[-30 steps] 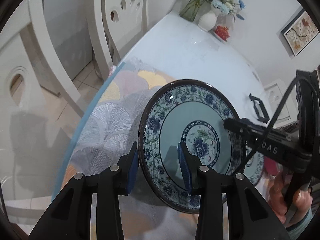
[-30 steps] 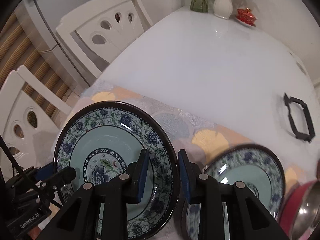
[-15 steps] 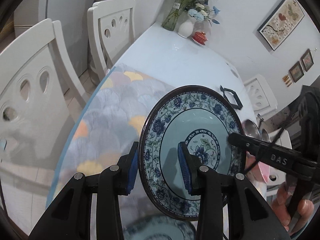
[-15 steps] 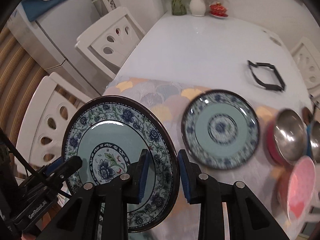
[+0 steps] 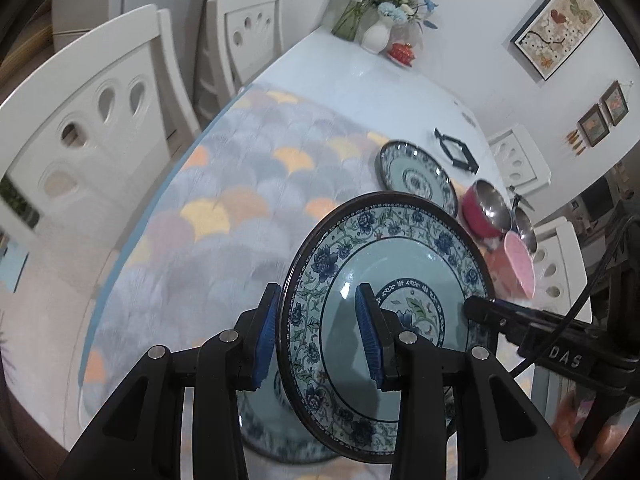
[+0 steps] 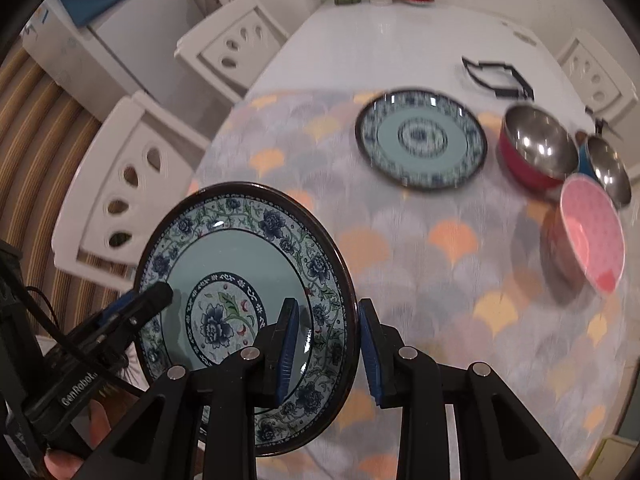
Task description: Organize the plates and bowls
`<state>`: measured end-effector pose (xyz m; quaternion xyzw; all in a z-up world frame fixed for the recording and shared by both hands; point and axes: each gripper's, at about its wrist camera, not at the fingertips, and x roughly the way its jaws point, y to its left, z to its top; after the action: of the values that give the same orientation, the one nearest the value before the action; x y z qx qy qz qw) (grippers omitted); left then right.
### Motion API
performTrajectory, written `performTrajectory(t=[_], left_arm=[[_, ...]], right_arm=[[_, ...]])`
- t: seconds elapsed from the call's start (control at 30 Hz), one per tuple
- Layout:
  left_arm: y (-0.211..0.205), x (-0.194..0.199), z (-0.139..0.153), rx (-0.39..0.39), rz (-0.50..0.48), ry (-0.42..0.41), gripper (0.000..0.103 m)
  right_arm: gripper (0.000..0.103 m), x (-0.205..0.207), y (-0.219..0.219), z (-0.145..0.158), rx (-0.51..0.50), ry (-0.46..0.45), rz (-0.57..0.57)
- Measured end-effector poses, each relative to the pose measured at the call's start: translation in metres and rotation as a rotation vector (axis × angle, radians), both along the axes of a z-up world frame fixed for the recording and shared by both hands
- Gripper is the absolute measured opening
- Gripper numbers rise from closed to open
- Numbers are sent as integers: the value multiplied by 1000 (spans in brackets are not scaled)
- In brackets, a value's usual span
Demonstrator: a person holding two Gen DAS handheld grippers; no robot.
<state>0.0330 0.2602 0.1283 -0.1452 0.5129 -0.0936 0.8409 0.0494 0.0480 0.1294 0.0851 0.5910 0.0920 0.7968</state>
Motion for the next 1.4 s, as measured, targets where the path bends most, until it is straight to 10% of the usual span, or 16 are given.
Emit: performTrajectory(t=[0.6,1.4], left_arm=[[24,-79,-62,66,72,78,34],[16,-35,-84,140,32,59,34]], right_arm=[[30,-66,33,-76,-35,158,96],[31,-47,52,-103,-142,177,94]])
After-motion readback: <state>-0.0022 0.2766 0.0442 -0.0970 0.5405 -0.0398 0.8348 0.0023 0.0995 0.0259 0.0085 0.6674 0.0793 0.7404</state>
